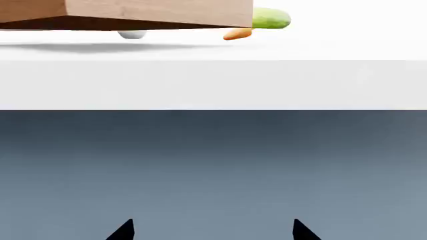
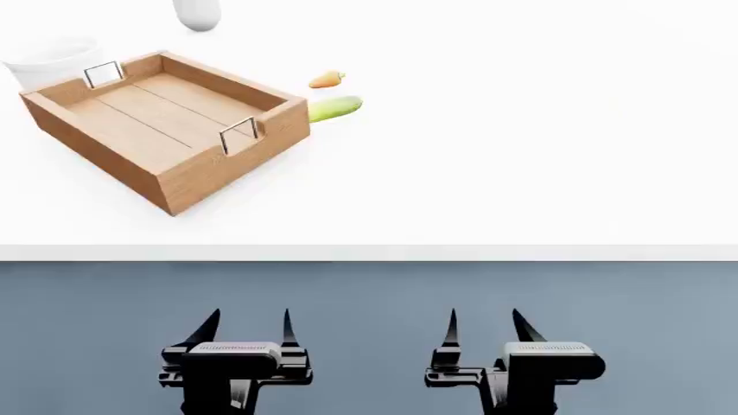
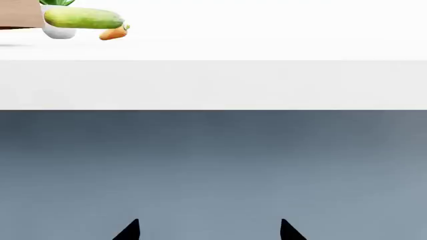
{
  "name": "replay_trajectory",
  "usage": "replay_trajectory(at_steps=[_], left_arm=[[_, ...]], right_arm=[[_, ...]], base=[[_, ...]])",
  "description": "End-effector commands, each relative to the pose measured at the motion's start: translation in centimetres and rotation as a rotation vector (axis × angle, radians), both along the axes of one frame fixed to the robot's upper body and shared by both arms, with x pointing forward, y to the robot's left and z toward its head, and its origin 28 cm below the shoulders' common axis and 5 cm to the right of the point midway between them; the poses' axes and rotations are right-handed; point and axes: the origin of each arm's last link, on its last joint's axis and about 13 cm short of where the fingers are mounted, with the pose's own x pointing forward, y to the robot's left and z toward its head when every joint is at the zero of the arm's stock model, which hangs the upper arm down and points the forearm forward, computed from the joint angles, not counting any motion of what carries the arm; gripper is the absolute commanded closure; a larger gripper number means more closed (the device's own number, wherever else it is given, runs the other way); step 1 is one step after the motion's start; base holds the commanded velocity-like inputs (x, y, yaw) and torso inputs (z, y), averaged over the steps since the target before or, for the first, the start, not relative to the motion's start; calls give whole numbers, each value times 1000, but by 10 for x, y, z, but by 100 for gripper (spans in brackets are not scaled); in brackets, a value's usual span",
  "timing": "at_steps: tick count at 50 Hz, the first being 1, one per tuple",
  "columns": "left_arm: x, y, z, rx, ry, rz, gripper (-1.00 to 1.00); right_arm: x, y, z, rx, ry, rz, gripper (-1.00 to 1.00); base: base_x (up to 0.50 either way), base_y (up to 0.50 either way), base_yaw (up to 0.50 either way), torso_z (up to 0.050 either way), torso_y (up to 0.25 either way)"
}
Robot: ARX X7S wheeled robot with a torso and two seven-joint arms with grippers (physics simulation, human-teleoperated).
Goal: Place the two vegetables and bowl onto the tray for setting up a vegetable dip station.
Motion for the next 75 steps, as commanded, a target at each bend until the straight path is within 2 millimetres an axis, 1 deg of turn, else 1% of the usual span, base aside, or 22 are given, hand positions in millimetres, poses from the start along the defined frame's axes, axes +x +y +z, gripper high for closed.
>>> replay_trajectory(at_steps=[1, 7, 19, 22, 28, 32, 33, 34, 35, 36, 37, 38, 39, 41, 43, 44, 45, 49, 53, 55, 61, 75], left_arm=[[-2, 0, 3, 10, 6, 8, -100], [-1, 0, 6, 40, 9, 5, -100], [-10, -15, 45, 94, 104, 82, -100], [-22, -25, 77, 176, 110, 59, -100], [-33, -9, 153, 174, 97, 71, -100], [-32, -13, 171, 194, 92, -95, -100], [-32, -6, 178, 201, 60, -105, -100], [-36, 5, 183, 193, 49, -86, -100], [-41, 12, 184, 199, 51, -59, -100], [-46, 19, 187, 196, 38, -11, -100], [-47, 29, 191, 180, 50, 23, -100], [-33, 37, 210, 179, 42, 98, -100], [-24, 38, 255, 499, -231, 83, -100], [-18, 52, 314, 952, -582, 239, -100], [-20, 68, 339, 1262, -825, 306, -100], [-22, 84, 349, 1303, -859, 375, -100], [-18, 89, 351, 1227, -901, 395, -100], [3, 87, 353, 755, -989, 498, -100], [16, 72, 356, 301, -830, 678, -100], [22, 61, 354, 145, -639, 777, -100], [5, 29, 357, 19, -46, 127, -100], [50, 31, 386, -72, -87, 165, -100]], right_arm=[[0, 0, 0, -6, 2, 3, -100], [0, 0, 0, -16, 40, 35, -100], [-1, 0, 1, -83, 79, 15, -100], [-1, -1, 1, -100, 56, -10, -100], [-1, -1, 1, -136, 43, 10, -100], [0, -1, 1, -148, 31, 39, -100], [31, 40, 57, -180, -137, 140, -100], [46, 59, 115, -151, -292, 150, -100], [51, 57, 170, -154, -440, 127, -100], [45, 53, 222, -9, -563, 67, -100], [30, 25, 258, 51, -657, -77, -100], [35, 18, 270, 71, -574, -153, -100], [45, 12, 280, 70, -442, -236, -100], [51, 16, 281, -178, -194, -308, -100], [39, 26, 300, -201, -312, -335, -100], [32, 30, 312, -165, -329, -358, -100], [24, 32, 317, -159, -314, -387, -100], [-9, 32, 339, -173, -106, 20, -100], [-6, 30, 354, -209, -95, 19, -100], [-3, 27, 359, -210, -91, 14, -100], [5, 19, 364, -203, -88, 4, -100], [32, -10, 387, -181, -89, -48, -100]], base=[[0, 0, 0, 0, 0], [0, 0, 0, 0, 0], [0, 0, 0, 0, 0], [0, 0, 0, 0, 0], [0, 0, 0, 0, 0], [0, 0, 0, 0, 0], [0, 0, 0, 0, 0], [0, 0, 0, 0, 0], [0, 0, 0, 0, 0], [0, 0, 0, 0, 0], [0, 0, 0, 0, 0], [0, 0, 0, 0, 0], [0, 0, 0, 0, 0], [0, 0, 0, 0, 0], [0, 0, 0, 0, 0], [0, 0, 0, 0, 0], [0, 0, 0, 0, 0], [0, 0, 0, 0, 0], [0, 0, 0, 0, 0], [0, 0, 0, 0, 0], [0, 0, 0, 0, 0], [0, 0, 0, 0, 0]])
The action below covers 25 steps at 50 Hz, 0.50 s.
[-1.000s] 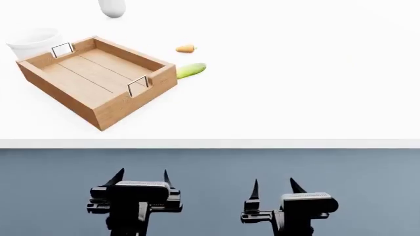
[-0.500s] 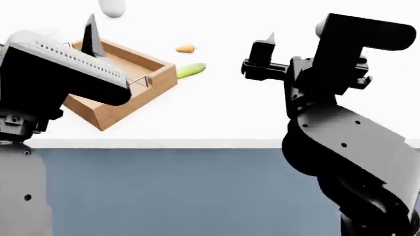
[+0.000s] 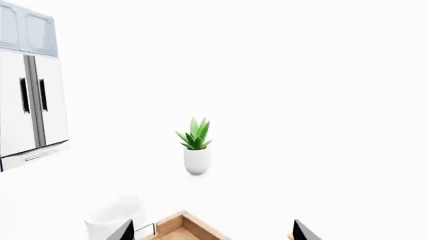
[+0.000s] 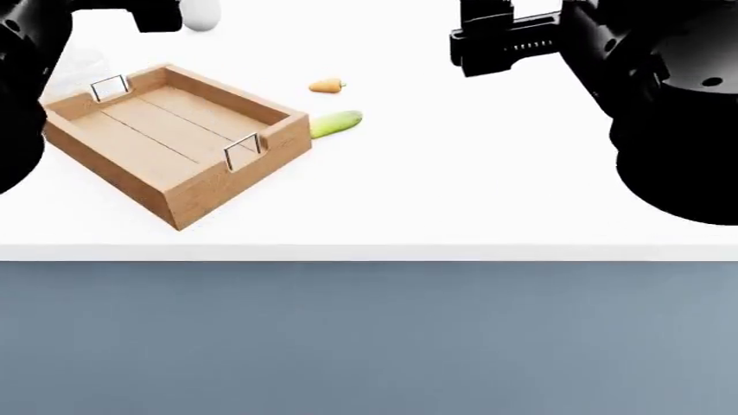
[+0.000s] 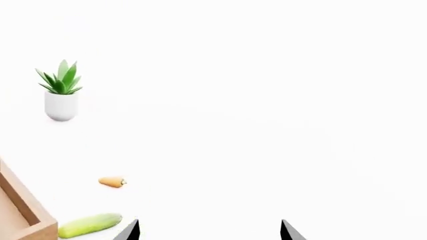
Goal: Place the two vegetables and bowl onto the tray for setting up a vegetable dip station.
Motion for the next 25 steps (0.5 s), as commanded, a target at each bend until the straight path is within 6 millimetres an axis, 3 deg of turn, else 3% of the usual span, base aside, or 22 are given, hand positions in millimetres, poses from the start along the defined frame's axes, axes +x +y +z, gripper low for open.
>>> replay_trajectory(at_steps=[1, 6, 13, 25], left_arm=[[12, 0, 25, -139, 114, -38, -100], [19, 4, 18, -140, 140, -73, -100], [45, 12, 11, -182, 180, -60, -100], [49, 11, 10, -155, 180, -57, -100]], right_arm=[[8, -26, 21, 8, -2, -42, -100], [12, -34, 15, 13, 16, -58, -100], [18, -44, 2, 23, 43, -55, -100], [20, -41, -1, -23, 52, -10, -100]], base=[[0, 0, 0, 0, 0], [0, 0, 0, 0, 0], [9, 0, 0, 0, 0], [458, 231, 0, 0, 0]])
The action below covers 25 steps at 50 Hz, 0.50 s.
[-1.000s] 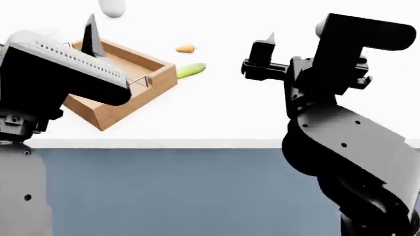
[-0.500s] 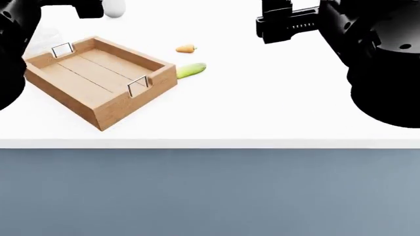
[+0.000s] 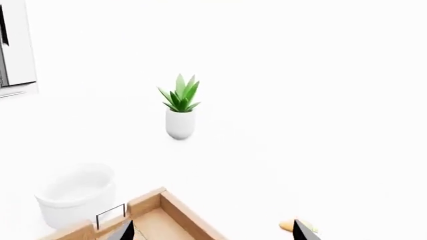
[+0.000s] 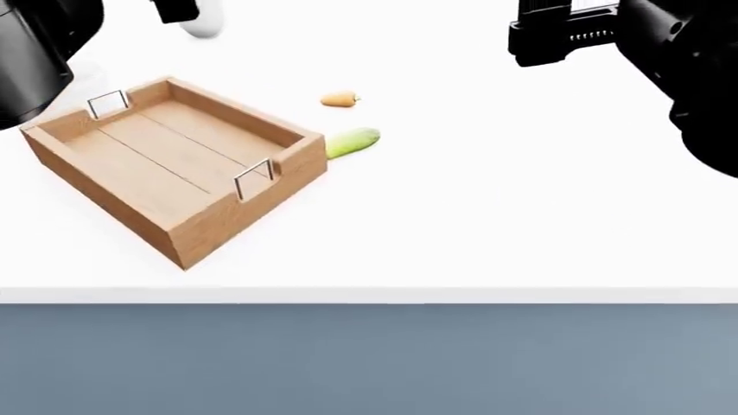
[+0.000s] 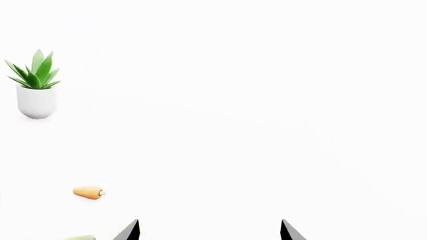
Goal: Place the two vegetables and bowl onto the tray for setting up a vegetable dip station.
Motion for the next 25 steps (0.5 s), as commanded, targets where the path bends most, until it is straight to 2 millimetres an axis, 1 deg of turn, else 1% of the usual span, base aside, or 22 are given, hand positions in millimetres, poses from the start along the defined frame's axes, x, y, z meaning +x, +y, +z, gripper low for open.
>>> replay_trajectory(at_steps=[1, 7, 25], left_arm=[[9, 3, -2, -6, 18, 2, -100], [9, 4, -1, -8, 13, 3, -100], [9, 4, -1, -7, 12, 4, -100]], right_arm=[[3, -3, -4, -25, 21, 22, -100], [5, -2, -6, -34, 35, 29, -100], [5, -2, -7, -36, 35, 34, -100]], base=[[426, 379, 0, 0, 0], [335, 456, 0, 0, 0], [203, 500, 0, 0, 1]])
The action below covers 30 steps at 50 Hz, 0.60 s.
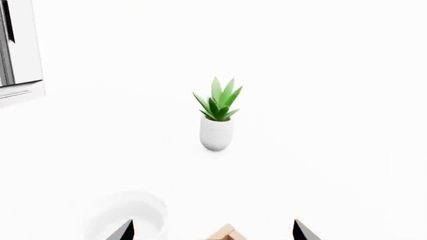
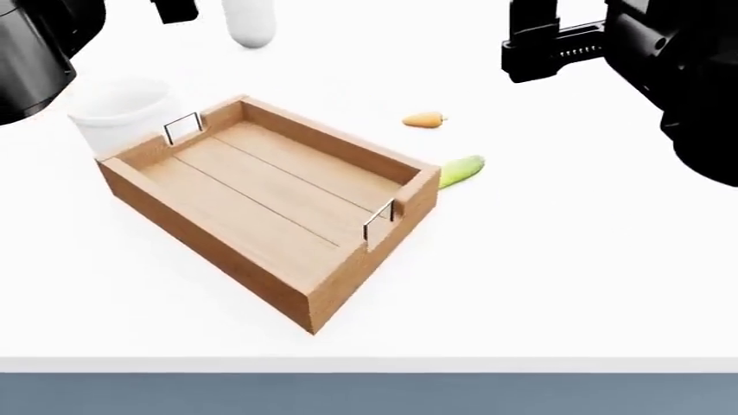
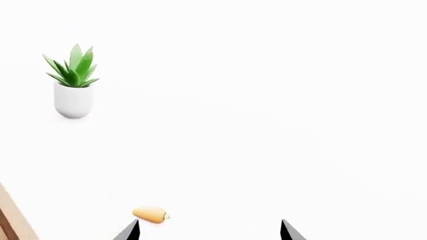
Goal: Place the two vegetables and bowl onto the tray for setting up a vegetable dip station.
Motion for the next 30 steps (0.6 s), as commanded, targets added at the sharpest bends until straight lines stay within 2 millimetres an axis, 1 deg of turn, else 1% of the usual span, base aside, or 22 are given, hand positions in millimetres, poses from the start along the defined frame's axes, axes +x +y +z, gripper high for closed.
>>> replay_trajectory(at_steps=[1, 19, 30], left_arm=[[0, 0, 0, -1, 1, 1, -100], [0, 0, 0, 3, -3, -3, -100], [0, 0, 0, 4, -3, -5, -100]], right_arm=[[0, 0, -1, -3, 3, 6, -100], [-1, 0, 1, -1, -26, 24, -100], [-2, -1, 1, 16, -28, 14, -100]], base=[[199, 500, 0, 0, 0], [210, 498, 0, 0, 0], [486, 14, 0, 0, 1]])
